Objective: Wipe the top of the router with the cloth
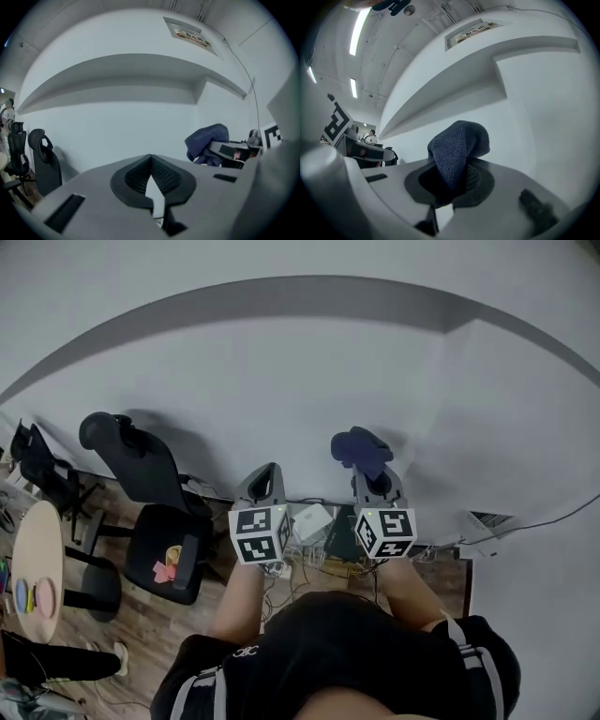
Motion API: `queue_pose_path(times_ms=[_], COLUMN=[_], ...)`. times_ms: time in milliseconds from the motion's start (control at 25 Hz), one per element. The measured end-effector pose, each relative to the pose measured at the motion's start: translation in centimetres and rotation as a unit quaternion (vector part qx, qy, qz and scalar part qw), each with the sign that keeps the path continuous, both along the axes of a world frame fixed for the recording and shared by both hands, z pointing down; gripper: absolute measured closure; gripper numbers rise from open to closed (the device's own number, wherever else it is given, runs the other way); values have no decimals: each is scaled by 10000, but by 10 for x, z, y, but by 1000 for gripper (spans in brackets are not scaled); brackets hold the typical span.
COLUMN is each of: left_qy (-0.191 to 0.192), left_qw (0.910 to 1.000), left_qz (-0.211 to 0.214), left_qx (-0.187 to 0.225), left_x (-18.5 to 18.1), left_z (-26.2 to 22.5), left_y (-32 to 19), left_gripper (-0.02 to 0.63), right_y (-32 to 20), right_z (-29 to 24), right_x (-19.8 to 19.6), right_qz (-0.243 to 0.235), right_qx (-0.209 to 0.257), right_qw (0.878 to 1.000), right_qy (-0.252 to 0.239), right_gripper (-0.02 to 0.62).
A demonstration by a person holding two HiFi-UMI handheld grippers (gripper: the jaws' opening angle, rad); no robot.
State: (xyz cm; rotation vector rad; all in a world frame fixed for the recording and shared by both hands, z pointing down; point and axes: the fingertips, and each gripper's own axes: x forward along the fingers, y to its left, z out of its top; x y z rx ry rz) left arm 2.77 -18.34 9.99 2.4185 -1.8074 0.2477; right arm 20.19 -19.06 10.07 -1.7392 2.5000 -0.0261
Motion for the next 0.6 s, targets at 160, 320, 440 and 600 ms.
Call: queue_pose_path(times_ms=[160, 320, 440, 600], left_qy=[156, 229, 195, 160], left_qw=[9998, 9996, 9997, 9997], left_qz=[-23, -17, -43, -9], left_qx=[-82, -169, -144, -188], left_x=[12, 21, 22, 23], left_z=[4, 6, 5, 7], left_y=[-1, -4, -3, -3], left_gripper=[595, 595, 595, 595], right_y=[0, -2, -1, 1], right_z=[-2, -3, -1, -2], right_x=[-4, -6, -6, -3], right_qz=[-203, -341, -391, -342], right_qx=[-51, -74, -120, -98], right_qw=[9998, 9994, 9992, 9994], right_qy=[31, 66, 14, -44], right_gripper=[551, 551, 551, 551])
